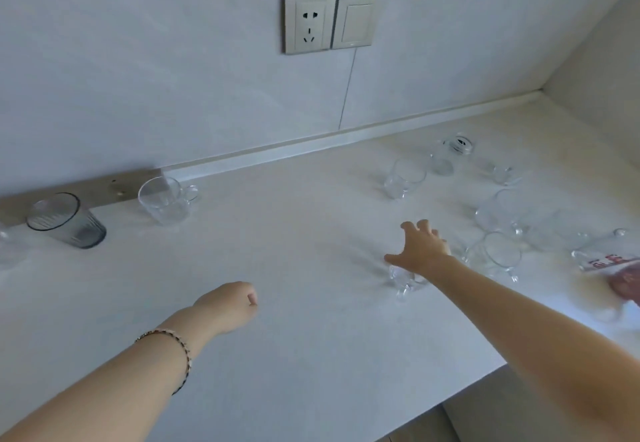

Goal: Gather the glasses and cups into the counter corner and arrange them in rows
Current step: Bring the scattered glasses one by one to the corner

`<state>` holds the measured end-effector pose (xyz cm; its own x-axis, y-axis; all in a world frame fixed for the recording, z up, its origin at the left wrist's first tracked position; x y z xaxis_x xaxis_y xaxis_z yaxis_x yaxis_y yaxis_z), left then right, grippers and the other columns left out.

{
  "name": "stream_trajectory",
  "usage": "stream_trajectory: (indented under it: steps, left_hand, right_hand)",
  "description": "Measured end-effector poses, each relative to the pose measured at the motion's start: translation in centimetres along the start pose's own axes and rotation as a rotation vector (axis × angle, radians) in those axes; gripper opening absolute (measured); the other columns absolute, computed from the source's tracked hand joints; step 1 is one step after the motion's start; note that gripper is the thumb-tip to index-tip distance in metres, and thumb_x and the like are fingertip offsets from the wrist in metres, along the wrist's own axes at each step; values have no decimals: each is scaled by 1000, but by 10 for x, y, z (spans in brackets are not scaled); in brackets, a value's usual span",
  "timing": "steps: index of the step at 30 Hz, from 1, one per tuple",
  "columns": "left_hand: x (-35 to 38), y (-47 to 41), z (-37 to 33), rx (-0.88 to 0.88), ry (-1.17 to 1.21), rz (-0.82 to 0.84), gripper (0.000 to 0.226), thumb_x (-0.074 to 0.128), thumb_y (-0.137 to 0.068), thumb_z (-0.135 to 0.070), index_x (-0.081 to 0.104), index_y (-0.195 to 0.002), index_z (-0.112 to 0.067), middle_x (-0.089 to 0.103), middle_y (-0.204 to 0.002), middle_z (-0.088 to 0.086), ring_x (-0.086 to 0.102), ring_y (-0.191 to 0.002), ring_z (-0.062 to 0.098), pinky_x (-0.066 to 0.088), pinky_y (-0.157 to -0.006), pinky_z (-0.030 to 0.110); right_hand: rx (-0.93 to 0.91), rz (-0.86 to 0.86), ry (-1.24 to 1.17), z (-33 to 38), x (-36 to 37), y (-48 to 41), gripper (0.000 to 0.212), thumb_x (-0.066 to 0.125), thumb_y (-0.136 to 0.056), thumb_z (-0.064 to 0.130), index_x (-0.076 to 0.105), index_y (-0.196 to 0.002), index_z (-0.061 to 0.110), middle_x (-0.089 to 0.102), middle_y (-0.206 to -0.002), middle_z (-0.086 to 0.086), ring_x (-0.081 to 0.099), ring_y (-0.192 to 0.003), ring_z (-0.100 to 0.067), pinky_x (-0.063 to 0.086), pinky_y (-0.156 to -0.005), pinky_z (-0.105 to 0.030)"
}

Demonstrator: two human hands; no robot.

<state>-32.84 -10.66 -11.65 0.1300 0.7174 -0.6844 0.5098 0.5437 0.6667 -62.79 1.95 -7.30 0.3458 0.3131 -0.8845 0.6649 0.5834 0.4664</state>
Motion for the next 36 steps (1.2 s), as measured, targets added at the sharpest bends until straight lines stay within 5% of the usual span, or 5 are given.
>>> stream_trajectory:
  steps: [5,14,21,31,36]
  left_hand:
    - [3,-5,-10,-26,-26,2,10,42,-94,-22,48,-87,-25,57,-105,-1,56,-104,20,44,-92,30]
    - [2,20,51,-183,48,-21,21,44,-94,-23,60,-107,-16,61,-121,3,57,-111,20,44,-92,27]
    - [2,73,152,-300,165,-56,19,43,-94,-23,59,-102,-18,60,-113,2,54,-96,17,44,-90,28]
    - [4,172,345,-402,301,-75,12,39,-94,-16,45,-84,-19,48,-92,2,44,-82,20,35,-74,26]
    - [2,208,414,-450,370,-101,10,39,-95,-20,48,-93,-19,52,-101,1,54,-94,21,44,-83,31]
  right_hand:
    - [11,220,-110,-28,26,-14,84,73,-71,42,31,-140,21,37,-135,-10,48,-123,-32,43,-98,-38]
    - [-204,182,14,12,17,-1,75,75,-65,31,38,-130,26,41,-118,-3,55,-106,-26,47,-82,-31]
    - [-419,138,-76,147,26,55,71,72,-70,38,36,-130,25,45,-120,-2,52,-87,-21,43,-73,-27]
    - [-605,212,-44,398,92,170,75,73,-67,44,39,-131,25,51,-122,-4,57,-109,-24,47,-85,-30]
    - [-596,207,-163,514,113,203,76,75,-69,44,41,-132,20,54,-126,-6,57,-113,-24,48,-88,-31]
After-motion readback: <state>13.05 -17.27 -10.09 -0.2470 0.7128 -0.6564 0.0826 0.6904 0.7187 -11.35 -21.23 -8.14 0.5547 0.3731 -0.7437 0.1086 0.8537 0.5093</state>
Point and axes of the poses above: each hand's wrist, its own y-axis away from the middle knuckle, its own x-axis out of the palm, z = x × y, the point moved 4 cm from there along -y, towards the middle knuckle
